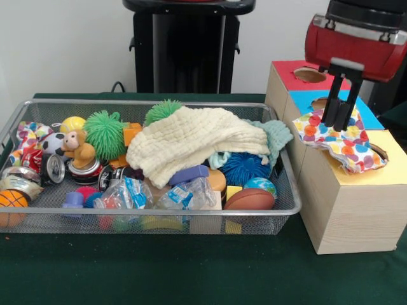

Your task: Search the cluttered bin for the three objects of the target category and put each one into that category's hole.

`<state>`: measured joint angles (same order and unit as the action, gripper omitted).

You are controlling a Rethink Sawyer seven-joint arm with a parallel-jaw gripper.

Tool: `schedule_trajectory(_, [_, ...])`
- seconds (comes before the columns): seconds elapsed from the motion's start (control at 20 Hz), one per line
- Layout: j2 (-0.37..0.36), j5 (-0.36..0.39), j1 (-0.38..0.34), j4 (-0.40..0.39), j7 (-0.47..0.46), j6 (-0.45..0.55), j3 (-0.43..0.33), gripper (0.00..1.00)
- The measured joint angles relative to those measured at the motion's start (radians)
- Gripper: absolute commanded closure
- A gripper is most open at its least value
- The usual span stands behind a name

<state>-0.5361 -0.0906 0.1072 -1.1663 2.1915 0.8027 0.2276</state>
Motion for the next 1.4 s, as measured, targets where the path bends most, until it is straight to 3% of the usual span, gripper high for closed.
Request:
schedule_trajectory(0.45, [0.047,-0.008,-0.005,0.000,0.000,0.012,-0.008,1.00])
schedule_trajectory(1.0, [0.069,-0.037,-0.022,0.000,0.000,0.132,-0.056,1.00])
schedule_trajectory(1.4, [0.068,-0.035,-0.011,0.010,0.000,0.165,-0.056,1.00])
